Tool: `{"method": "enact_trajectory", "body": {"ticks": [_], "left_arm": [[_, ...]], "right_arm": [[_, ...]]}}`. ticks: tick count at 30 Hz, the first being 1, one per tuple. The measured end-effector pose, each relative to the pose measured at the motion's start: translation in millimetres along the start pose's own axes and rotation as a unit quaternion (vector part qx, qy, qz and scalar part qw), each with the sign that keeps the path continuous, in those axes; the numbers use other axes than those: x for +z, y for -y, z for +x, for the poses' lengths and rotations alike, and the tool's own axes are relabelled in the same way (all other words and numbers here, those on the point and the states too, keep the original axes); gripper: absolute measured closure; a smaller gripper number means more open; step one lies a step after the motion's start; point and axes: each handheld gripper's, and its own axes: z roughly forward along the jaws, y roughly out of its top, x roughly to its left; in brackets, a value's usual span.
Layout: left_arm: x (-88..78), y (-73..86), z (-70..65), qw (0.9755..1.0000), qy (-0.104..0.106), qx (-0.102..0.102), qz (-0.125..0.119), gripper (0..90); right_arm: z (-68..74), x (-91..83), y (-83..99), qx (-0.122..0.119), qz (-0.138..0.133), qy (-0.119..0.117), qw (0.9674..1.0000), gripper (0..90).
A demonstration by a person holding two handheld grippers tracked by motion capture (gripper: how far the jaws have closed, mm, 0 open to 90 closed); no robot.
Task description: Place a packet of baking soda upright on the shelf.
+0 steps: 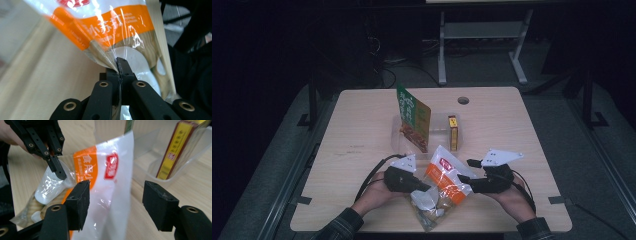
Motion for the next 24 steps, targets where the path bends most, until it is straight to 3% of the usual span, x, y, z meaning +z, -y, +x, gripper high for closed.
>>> {"method": "enact_trajectory", "body": {"ticks": [5,11,19,24], "left_arm": [[-18.3,0.7,0.3,0.9993,-0.027,-0.005,-0.026,89.7],[-38.9,1.6,0.0,0.9967,-0.050,-0.011,-0.064,89.8],[-55.4,2.3,0.3,0.9945,-0.075,-0.007,-0.073,89.9],[-62.2,2.5,0.2,0.9920,-0.095,-0.013,-0.082,89.8]], "right_arm": [[-3.2,-8.3,-1.8,0.014,-0.034,-0.003,0.9993,35.8],[-2.7,-9.9,-3.3,0.027,-0.055,-0.016,0.9980,29.1],[-1.8,-11.3,-5.5,0.026,-0.071,-0.012,0.9971,24.3],[-2.1,-11.3,-6.4,0.036,-0.081,-0.037,0.9954,23.0]]}}
